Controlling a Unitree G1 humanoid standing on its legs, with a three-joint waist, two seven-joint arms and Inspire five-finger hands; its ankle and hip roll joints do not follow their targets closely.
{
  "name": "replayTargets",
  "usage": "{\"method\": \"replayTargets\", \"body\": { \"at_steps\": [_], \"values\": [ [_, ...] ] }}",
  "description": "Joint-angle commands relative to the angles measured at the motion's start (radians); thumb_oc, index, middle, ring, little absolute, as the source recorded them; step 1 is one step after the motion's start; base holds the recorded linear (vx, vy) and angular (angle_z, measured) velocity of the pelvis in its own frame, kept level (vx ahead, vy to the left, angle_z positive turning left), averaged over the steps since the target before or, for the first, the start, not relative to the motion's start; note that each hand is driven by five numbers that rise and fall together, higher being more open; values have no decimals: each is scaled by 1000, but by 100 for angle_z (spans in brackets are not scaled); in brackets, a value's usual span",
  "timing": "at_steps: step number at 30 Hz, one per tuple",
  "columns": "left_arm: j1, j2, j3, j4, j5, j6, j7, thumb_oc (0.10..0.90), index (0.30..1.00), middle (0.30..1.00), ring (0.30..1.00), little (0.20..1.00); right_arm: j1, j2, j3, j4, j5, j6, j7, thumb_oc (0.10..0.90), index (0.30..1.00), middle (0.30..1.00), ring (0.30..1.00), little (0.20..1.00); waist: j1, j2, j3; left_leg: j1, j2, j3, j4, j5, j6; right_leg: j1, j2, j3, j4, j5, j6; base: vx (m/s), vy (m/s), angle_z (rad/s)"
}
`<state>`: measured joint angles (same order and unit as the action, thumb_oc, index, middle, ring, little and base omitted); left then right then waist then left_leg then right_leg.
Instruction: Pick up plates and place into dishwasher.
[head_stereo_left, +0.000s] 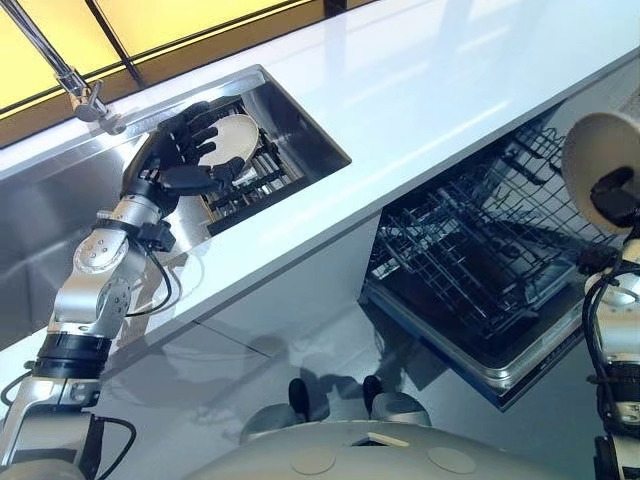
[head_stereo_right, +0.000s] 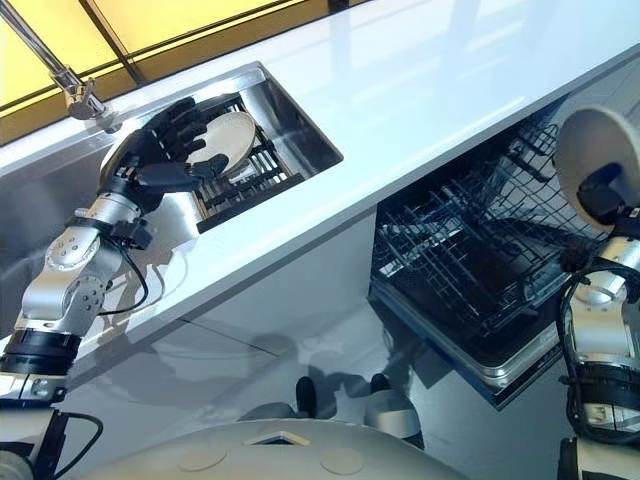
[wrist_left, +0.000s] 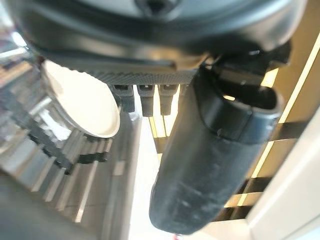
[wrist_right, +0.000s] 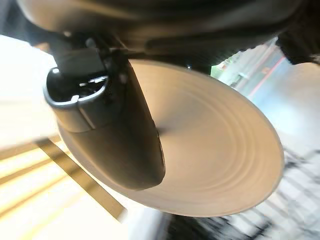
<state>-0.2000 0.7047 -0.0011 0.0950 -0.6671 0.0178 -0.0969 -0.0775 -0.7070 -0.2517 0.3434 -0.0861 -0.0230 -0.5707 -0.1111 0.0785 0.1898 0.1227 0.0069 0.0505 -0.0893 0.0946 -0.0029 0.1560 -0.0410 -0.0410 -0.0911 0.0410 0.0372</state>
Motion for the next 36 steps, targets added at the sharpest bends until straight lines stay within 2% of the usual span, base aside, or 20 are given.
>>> {"method": "replayTargets", "body": {
  "at_steps": [1, 4, 9, 11, 13, 14, 18, 19, 22, 28, 31, 33, 34, 36],
  "values": [
    [-107, 31, 80, 0, 36, -159, 23, 800, 900, 900, 900, 900, -131, -157, 55, -42, -125, -64, -9, 100, 300, 300, 300, 200, 43, -33, -33, 1, 8, -39, 91, -102, -18, -48, 39, -55, 179, -131, -33, 10, -36, 28],
    [-109, 44, 73, 8, 69, -195, 39, 800, 900, 900, 900, 900, -162, -204, 107, 3, -231, -23, 4, 100, 300, 300, 300, 200, 56, -25, 2, -41, 11, -61, 127, -92, -31, -70, 31, -81, 224, -152, -45, -26, -32, 22],
    [-133, 94, 50, 0, 77, -218, 60, 800, 900, 900, 900, 900, -265, -275, 217, 90, -244, 51, 14, 100, 300, 300, 300, 200, 86, -11, 73, -118, 13, -97, 159, -64, -50, -119, 27, -113, 272, -171, -61, -89, -63, 34],
    [-144, 114, 44, 6, 70, -230, 59, 800, 900, 900, 900, 900, -300, -291, 250, 132, -233, 107, 25, 100, 300, 300, 300, 200, 94, -8, 94, -136, 12, -105, 164, -58, -54, -131, 26, -117, 279, -174, -64, -97, -62, 23],
    [-155, 134, 41, 9, 62, -239, 63, 800, 900, 900, 900, 900, -345, -306, 291, 189, -204, 132, 27, 100, 300, 300, 300, 200, 102, -4, 115, -153, 14, -111, 163, -49, -58, -144, 27, -122, 284, -176, -67, -101, -73, 22],
    [-167, 152, 36, 17, 54, -244, 70, 800, 900, 900, 900, 900, -387, -315, 326, 239, -185, 180, 56, 100, 300, 300, 300, 200, 109, -1, 130, -165, 15, -116, 164, -44, -61, -153, 28, -127, 287, -178, -69, -102, -77, 16],
    [-192, 185, 30, 32, 35, -254, 77, 800, 900, 900, 900, 900, -494, -342, 419, 375, -184, 255, 99, 100, 300, 300, 300, 200, 128, 5, 157, -193, 18, -126, 167, -32, -68, -171, 30, -134, 296, -183, -74, -65, -62, 17],
    [-198, 190, 27, 35, 37, -257, 80, 800, 900, 900, 900, 900, -526, -351, 449, 415, -179, 291, 128, 100, 300, 300, 300, 200, 135, 6, 164, -199, 19, -130, 167, -29, -69, -174, 31, -136, 298, -185, -77, -37, -61, 13],
    [-213, 220, 28, 35, 19, -255, 74, 800, 900, 900, 900, 900, -590, -362, 512, 507, -138, 334, 165, 100, 300, 300, 300, 200, 151, 8, 181, -214, 21, -139, 172, -21, -73, -179, 31, -142, 308, -187, -81, -30, -64, 22],
    [-222, 256, 45, 30, -3, -266, 70, 800, 900, 900, 900, 900, -615, -351, 522, 597, -65, 417, 233, 100, 300, 300, 300, 200, 165, 2, 202, -238, 24, -148, 172, -13, -73, -199, 37, -139, 315, -187, -84, -55, -52, 14],
    [-240, 266, 49, 26, -21, -258, 62, 800, 900, 900, 900, 900, -616, -333, 508, 642, -22, 418, 232, 100, 300, 300, 300, 200, 171, -4, 209, -247, 25, -150, 179, -12, -72, -201, 39, -136, 313, -182, -86, -46, -44, 3],
    [-242, 263, 47, 29, -16, -259, 53, 800, 900, 900, 900, 900, -608, -322, 497, 641, 1, 402, 211, 693, 808, 808, 808, 793, 172, -7, 209, -246, 25, -152, 185, -14, -71, -195, 40, -135, 311, -181, -86, -5, -17, 1],
    [-241, 261, 45, 26, -14, -257, 50, 800, 900, 900, 900, 900, -605, -316, 491, 636, 8, 393, 198, 800, 900, 900, 900, 900, 172, -9, 207, -243, 25, -152, 185, -16, -70, -192, 41, -134, 309, -181, -85, 0, 0, 0],
    [-244, 257, 42, 26, -12, -251, 42, 800, 900, 900, 900, 900, -601, -308, 480, 616, 47, 363, 167, 800, 900, 900, 900, 900, 172, -13, 204, -238, 23, -152, 187, -19, -69, -181, 42, -133, 301, -178, -85, 0, 0, 0]
  ]
}}
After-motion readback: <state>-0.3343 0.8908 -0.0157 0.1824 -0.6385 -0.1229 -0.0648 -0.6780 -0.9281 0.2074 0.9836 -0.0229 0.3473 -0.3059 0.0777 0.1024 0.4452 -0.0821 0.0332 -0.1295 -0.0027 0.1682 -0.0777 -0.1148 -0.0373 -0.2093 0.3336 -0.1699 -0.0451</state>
